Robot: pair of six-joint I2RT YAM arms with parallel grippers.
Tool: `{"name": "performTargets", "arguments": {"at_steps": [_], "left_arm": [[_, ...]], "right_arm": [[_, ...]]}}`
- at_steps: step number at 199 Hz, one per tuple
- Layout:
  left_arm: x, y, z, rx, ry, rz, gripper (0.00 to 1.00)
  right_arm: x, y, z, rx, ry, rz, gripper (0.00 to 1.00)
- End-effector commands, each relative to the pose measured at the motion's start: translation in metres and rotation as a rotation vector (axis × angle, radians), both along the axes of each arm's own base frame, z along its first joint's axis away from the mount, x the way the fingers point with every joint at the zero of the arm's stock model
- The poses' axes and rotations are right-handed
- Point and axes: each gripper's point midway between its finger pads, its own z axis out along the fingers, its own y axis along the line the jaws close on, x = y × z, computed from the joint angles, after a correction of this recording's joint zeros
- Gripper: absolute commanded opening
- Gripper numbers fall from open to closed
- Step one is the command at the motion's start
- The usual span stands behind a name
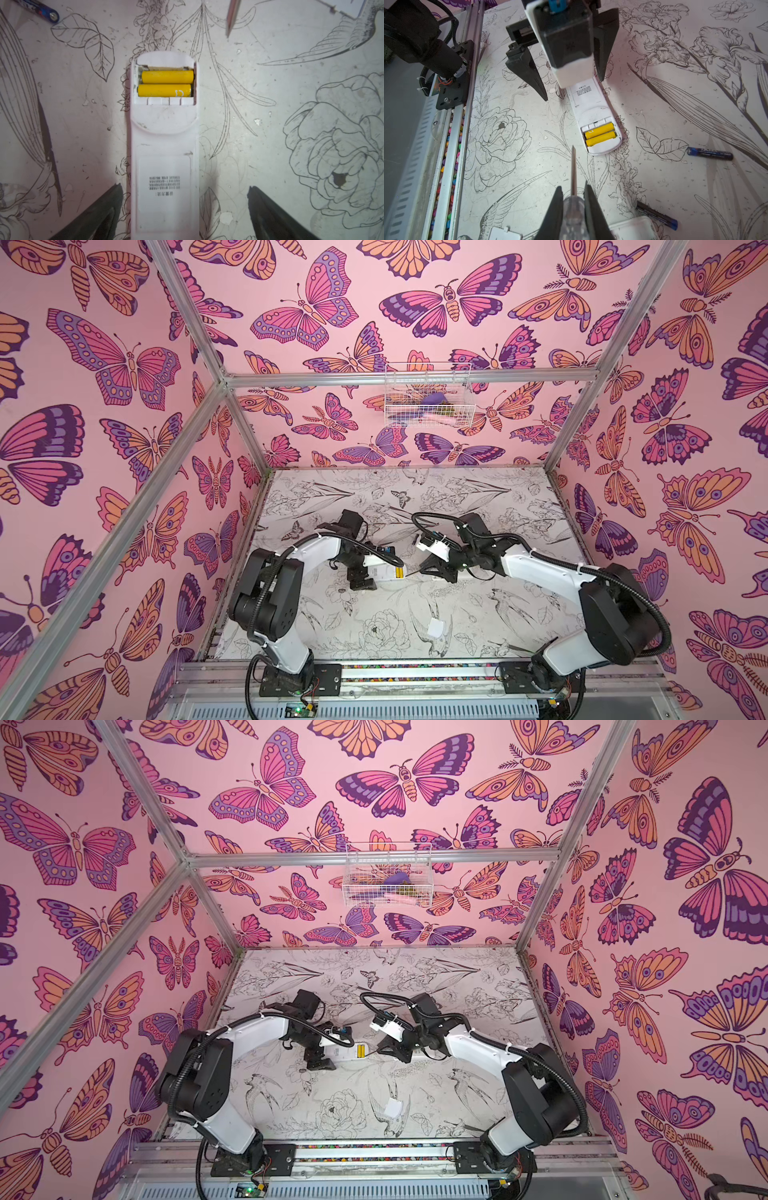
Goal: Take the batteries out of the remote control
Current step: 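Lower the left gripper onto the white remote and grasp its body, then bring the screwdriver tip over the remote's battery compartment with the right gripper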
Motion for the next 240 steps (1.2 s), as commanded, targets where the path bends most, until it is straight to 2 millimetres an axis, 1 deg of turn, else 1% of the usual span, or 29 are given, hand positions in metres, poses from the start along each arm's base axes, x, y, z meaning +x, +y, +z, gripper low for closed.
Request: {"name": "performTargets", "arguments": {"at_steps": [1, 28, 64, 84, 109, 123, 152, 179, 192, 223, 240], "left_arm": [[0.010, -0.002, -0.004, 0.002, -0.051, -0.025, 0.94], [0.013, -0.004, -0.010, -0.003, -0.060, -0.033, 0.92], [0.006, -0.009, -0.017, -0.026, -0.033, -0.061, 0.88], [0.000, -0.010, -0.021, -0.029, -0.020, -0.080, 0.83], [-0.008, -0.010, -0.028, -0.032, 0.001, -0.099, 0.78], [-0.012, -0.009, -0.033, -0.020, 0.013, -0.110, 0.74], [-0.014, -0.008, -0.036, -0.014, 0.010, -0.118, 0.64], [-0.013, -0.009, -0.036, -0.012, 0.000, -0.120, 0.57], [-0.013, -0.009, -0.037, -0.011, 0.002, -0.121, 0.50], [-0.013, -0.010, -0.037, -0.010, -0.003, -0.125, 0.46], [-0.015, -0.010, -0.038, -0.008, 0.001, -0.125, 0.45]], "right_arm": [[0.003, 0.009, 0.001, 0.013, -0.012, 0.049, 0.00], [0.011, 0.011, -0.008, -0.002, -0.003, 0.042, 0.00], [0.018, 0.014, -0.009, 0.009, 0.005, 0.035, 0.00], [0.021, 0.014, -0.010, 0.013, 0.014, 0.021, 0.00], [0.020, 0.016, -0.011, 0.019, 0.028, 0.031, 0.00], [0.019, 0.016, -0.012, 0.012, 0.041, 0.038, 0.00], [0.017, 0.014, -0.016, -0.018, 0.080, 0.048, 0.00], [0.021, 0.017, -0.014, -0.005, 0.099, 0.025, 0.00], [0.025, 0.019, -0.013, 0.004, 0.102, 0.008, 0.00], [0.033, 0.018, -0.014, -0.013, 0.104, -0.044, 0.00], [0.039, 0.014, -0.016, -0.023, 0.072, -0.090, 0.00]]}}
